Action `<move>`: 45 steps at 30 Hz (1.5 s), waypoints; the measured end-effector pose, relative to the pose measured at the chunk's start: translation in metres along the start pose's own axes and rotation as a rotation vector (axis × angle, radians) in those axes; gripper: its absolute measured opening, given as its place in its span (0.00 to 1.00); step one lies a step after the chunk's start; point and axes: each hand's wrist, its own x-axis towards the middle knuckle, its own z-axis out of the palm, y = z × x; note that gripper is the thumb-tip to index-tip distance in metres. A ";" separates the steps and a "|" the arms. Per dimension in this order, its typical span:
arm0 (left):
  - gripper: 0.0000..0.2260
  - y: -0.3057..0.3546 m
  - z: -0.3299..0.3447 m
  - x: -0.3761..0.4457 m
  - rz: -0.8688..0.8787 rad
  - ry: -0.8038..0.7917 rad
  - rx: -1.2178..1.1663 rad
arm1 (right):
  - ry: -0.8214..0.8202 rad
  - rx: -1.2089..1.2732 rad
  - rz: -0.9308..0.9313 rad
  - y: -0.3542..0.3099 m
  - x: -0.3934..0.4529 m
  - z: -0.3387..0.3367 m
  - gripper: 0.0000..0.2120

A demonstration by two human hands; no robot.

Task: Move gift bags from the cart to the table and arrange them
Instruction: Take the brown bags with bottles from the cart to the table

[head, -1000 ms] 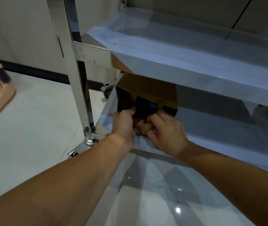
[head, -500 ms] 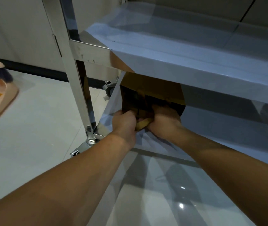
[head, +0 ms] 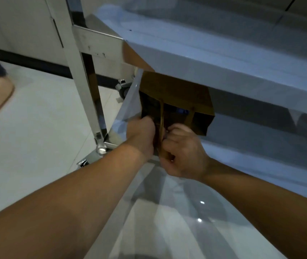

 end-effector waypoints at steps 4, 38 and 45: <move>0.06 -0.004 -0.021 -0.029 -0.021 0.018 0.172 | -0.149 0.042 0.203 -0.041 -0.003 -0.015 0.07; 0.05 0.392 0.094 -0.590 0.359 -0.620 1.636 | -0.211 0.060 1.341 -0.315 0.211 -0.691 0.19; 0.06 0.385 0.254 -0.773 0.900 -0.817 1.735 | 0.245 -0.097 1.492 -0.331 0.150 -0.890 0.04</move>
